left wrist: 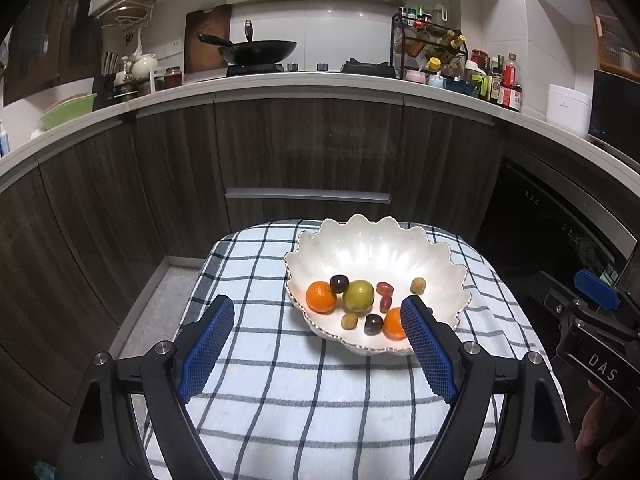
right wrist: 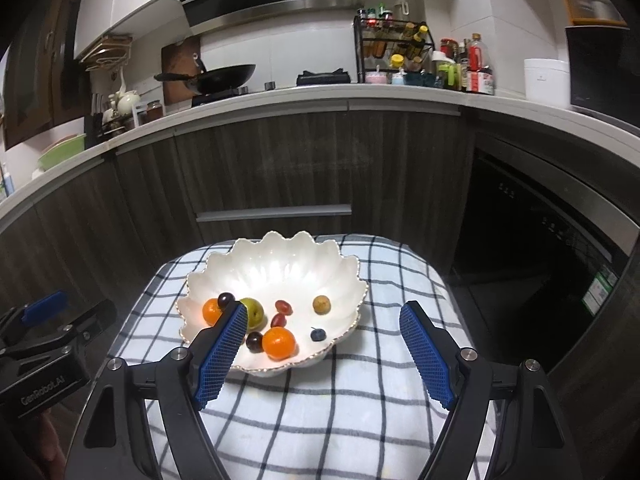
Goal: Organize fruits
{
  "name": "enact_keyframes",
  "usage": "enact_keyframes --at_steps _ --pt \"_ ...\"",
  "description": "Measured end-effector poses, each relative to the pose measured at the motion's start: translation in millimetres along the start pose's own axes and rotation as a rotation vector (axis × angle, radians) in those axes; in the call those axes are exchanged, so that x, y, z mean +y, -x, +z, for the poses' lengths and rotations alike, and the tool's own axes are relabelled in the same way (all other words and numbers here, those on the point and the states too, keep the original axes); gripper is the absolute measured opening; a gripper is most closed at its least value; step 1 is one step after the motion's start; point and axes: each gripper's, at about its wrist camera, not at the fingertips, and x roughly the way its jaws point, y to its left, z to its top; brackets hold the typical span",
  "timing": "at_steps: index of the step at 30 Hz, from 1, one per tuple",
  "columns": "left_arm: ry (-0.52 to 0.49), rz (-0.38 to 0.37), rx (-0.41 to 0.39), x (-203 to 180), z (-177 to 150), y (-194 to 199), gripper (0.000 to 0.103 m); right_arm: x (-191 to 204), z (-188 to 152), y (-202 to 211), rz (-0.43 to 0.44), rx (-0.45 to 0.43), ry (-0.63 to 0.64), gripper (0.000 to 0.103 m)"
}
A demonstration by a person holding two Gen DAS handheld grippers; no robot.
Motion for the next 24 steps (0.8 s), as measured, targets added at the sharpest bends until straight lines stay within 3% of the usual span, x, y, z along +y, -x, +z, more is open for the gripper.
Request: enact_keyframes --at_steps 12,24 --pt "0.015 0.012 0.011 5.7 -30.6 27.2 0.086 2.2 -22.5 45.5 -0.041 -0.053 0.011 0.079" --pt "0.049 0.032 -0.032 20.6 -61.8 47.6 0.086 9.2 -59.0 69.5 -0.063 -0.059 0.015 0.079"
